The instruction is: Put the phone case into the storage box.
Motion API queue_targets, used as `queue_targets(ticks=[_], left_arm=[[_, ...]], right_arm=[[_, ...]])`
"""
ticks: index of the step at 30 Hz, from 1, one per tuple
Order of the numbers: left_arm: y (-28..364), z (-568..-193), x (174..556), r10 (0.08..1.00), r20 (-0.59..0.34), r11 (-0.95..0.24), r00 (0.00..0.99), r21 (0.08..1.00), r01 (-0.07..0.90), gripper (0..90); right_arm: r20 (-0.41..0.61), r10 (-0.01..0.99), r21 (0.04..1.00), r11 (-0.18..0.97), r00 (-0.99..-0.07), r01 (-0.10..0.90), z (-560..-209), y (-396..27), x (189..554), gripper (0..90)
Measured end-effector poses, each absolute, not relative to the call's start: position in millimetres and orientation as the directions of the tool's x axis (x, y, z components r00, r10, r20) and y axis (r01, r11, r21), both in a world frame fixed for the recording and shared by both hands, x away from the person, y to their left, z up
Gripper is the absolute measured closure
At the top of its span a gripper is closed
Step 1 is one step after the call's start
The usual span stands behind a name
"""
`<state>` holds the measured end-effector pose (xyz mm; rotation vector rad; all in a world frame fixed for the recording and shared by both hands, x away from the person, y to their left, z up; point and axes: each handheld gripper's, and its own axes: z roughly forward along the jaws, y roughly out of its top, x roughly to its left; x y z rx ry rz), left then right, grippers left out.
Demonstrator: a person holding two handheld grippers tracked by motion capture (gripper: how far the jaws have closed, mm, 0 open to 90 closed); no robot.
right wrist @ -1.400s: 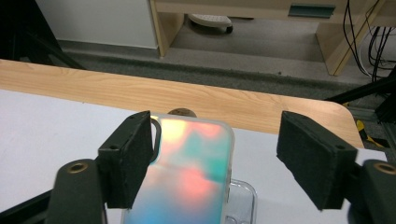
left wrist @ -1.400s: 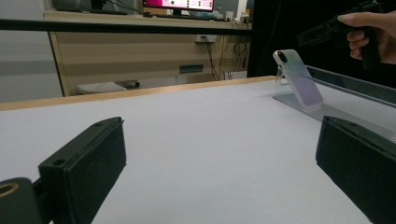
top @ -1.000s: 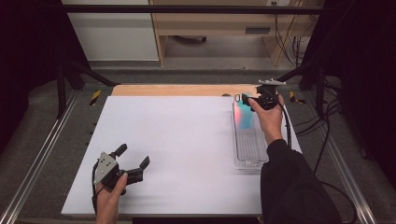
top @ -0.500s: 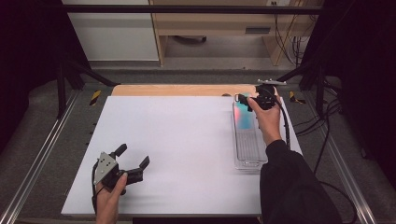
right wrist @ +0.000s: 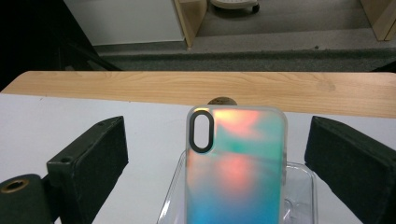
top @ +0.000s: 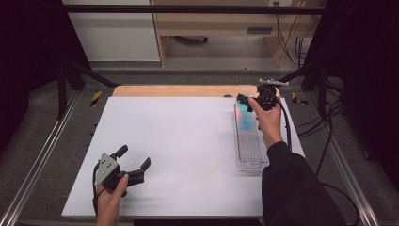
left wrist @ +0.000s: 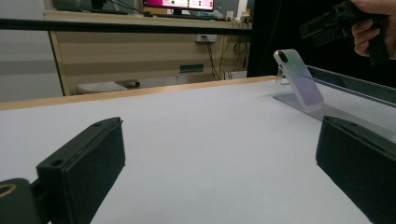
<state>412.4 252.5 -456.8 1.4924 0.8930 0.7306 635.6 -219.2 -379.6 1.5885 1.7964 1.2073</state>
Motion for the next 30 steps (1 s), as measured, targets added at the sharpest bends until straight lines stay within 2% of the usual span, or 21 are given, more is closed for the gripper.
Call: queue_targets(ticks=[19,30], left_arm=[[252.5,-456.7,412.5,0.861,-0.05,-0.015,0.507,0.992,0.123,0.9],[252.9,-455.7,412.1,0.865,-0.076,0.003,0.496,0.989,0.147,1.0]], right_arm=[[0.169,0.951,0.845,-0.004,-0.26,0.535,-366.6,-210.3,619.7,5.2],[0.159,0.938,0.846,0.03,-0.307,0.532,-359.2,-193.6,603.7,5.2]])
